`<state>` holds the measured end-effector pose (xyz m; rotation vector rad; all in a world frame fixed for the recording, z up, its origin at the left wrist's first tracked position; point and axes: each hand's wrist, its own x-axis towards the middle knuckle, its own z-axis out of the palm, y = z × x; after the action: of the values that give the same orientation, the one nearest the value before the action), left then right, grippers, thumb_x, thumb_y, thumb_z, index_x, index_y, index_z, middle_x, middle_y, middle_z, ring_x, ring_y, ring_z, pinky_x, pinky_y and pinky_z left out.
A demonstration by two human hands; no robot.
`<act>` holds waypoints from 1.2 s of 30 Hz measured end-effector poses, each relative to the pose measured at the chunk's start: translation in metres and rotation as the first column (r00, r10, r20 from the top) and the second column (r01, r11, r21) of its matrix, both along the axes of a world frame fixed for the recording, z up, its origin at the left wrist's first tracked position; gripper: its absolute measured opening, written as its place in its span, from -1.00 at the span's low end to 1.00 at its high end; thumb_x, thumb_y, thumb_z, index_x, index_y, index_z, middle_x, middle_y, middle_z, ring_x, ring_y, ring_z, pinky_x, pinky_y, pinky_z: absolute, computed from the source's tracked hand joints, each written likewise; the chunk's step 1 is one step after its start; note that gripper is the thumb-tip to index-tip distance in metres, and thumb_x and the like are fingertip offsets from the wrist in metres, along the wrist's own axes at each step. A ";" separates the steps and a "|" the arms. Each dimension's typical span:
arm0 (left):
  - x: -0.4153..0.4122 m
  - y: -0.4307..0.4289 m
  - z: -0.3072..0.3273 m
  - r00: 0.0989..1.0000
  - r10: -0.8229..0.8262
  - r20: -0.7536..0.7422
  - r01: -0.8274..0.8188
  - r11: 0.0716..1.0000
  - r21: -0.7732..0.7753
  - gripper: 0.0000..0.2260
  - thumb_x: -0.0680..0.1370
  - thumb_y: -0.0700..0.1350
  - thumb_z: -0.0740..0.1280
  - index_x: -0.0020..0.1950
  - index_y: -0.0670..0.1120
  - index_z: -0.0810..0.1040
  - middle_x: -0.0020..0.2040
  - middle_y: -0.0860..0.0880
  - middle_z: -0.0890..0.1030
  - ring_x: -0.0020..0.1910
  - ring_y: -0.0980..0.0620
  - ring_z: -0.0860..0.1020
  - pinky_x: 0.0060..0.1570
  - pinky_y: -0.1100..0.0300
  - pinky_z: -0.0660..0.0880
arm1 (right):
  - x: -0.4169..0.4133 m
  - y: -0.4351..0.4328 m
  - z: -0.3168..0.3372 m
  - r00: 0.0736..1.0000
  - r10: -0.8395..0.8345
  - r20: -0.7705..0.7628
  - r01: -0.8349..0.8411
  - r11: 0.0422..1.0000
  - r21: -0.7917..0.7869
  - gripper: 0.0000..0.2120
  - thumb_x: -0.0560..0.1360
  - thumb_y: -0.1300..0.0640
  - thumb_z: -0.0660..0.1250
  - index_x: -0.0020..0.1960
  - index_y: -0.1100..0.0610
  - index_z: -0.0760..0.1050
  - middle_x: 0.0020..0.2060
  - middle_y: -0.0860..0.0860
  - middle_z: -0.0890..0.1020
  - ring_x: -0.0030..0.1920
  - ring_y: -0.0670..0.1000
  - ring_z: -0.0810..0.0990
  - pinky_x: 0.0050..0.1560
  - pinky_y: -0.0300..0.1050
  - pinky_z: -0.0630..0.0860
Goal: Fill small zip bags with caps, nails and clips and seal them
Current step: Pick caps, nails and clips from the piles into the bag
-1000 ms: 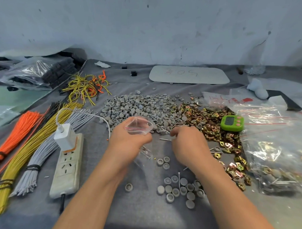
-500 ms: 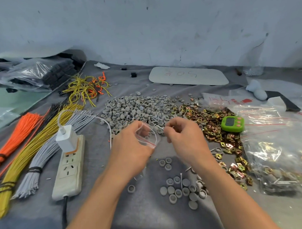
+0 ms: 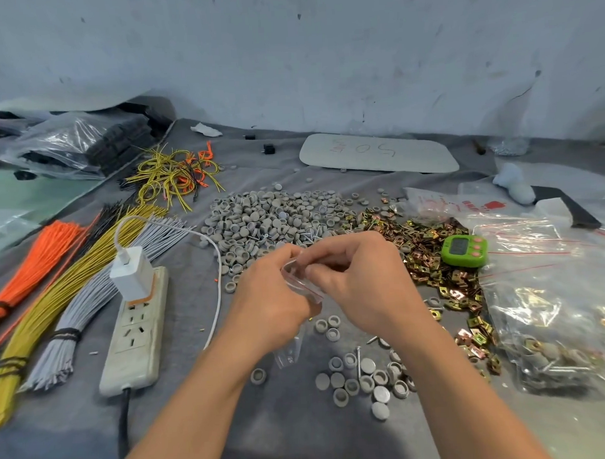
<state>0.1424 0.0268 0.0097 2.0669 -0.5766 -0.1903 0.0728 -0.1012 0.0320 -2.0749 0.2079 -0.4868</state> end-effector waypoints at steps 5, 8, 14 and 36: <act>-0.001 -0.004 -0.001 0.999 0.021 -0.027 -0.023 0.996 -0.087 -0.59 0.26 -0.33 0.56 -0.03 0.08 0.66 -0.10 0.11 0.71 -0.07 0.05 0.68 0.00 -0.01 0.63 | -0.006 -0.021 0.001 0.969 -0.224 0.107 0.204 0.963 0.175 -0.79 0.47 0.27 0.49 -0.17 -0.04 0.75 -0.33 -0.16 0.73 -0.32 -0.16 0.68 -0.31 -0.34 0.52; 0.001 -0.002 0.001 0.998 0.016 -0.056 -0.023 0.991 -0.131 -0.62 0.28 -0.35 0.55 -0.05 0.07 0.68 -0.11 0.11 0.71 -0.08 0.06 0.68 -0.01 0.01 0.65 | -0.011 -0.044 -0.003 0.931 -0.364 -0.013 0.364 0.931 0.020 -0.80 0.50 0.21 0.48 -0.17 -0.09 0.73 -0.34 -0.19 0.71 -0.39 -0.13 0.66 -0.37 -0.26 0.56; 0.002 -0.002 0.001 0.996 0.046 -0.075 -0.060 0.979 -0.196 -0.64 0.30 -0.35 0.54 -0.05 0.05 0.68 -0.13 0.16 0.71 -0.12 0.14 0.68 -0.11 0.23 0.59 | -0.022 -0.067 -0.021 0.772 -0.449 -0.451 0.198 0.843 -0.499 -0.63 0.49 0.28 0.37 0.14 -0.13 0.67 0.11 0.02 0.72 0.07 0.13 0.68 0.16 0.08 0.63; -0.007 -0.026 0.000 1.000 0.004 -0.005 -0.005 0.993 -0.122 -0.63 0.29 -0.28 0.58 -0.06 0.13 0.67 -0.12 0.20 0.71 -0.12 0.17 0.67 -0.01 0.07 0.64 | -0.035 -0.087 -0.037 0.761 -0.396 -0.514 0.135 0.871 -0.473 -0.90 0.55 0.11 0.41 -0.06 -0.03 0.71 -0.14 0.00 0.71 -0.13 0.05 0.66 -0.01 0.02 0.67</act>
<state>0.1355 0.0007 0.0101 1.9487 -0.5665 -0.1539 0.0379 -0.1887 -0.0048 -2.5864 0.8644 -0.0086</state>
